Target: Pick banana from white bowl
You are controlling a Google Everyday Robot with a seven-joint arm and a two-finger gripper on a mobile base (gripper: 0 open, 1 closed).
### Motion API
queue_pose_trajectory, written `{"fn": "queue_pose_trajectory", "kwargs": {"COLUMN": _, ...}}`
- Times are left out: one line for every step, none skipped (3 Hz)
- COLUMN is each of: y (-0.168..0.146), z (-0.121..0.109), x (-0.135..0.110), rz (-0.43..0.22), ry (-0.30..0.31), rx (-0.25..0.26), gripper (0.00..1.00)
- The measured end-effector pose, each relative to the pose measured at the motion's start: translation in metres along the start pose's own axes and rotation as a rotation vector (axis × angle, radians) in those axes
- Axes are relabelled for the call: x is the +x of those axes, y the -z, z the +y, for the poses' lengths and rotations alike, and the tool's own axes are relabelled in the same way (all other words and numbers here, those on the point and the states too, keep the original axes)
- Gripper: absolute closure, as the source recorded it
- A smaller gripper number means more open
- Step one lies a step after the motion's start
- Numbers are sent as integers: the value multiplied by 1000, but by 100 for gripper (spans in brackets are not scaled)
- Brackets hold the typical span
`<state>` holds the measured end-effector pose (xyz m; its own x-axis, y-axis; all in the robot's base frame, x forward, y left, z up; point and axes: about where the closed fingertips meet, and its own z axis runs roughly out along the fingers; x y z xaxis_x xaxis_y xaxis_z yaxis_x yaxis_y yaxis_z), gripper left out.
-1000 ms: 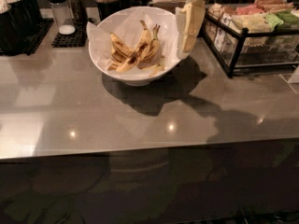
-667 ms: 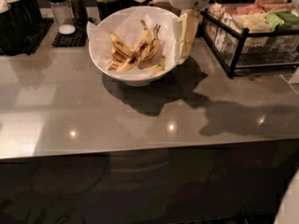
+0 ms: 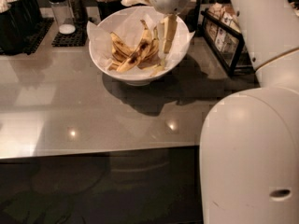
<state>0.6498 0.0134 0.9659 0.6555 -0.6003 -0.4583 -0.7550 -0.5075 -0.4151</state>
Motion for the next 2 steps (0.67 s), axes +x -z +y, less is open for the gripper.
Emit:
{"fn": "queue_pose_trajectory", "kwargs": {"y": -1, "z": -14, "x": 4, "rz": 2, "ry": 0, "rx": 48, "gripper": 0}}
{"fn": "queue_pose_trajectory", "kwargs": {"y": -18, "z": -19, "x": 7, "rz": -37, "ry": -36, "rx": 71, "gripper": 0}}
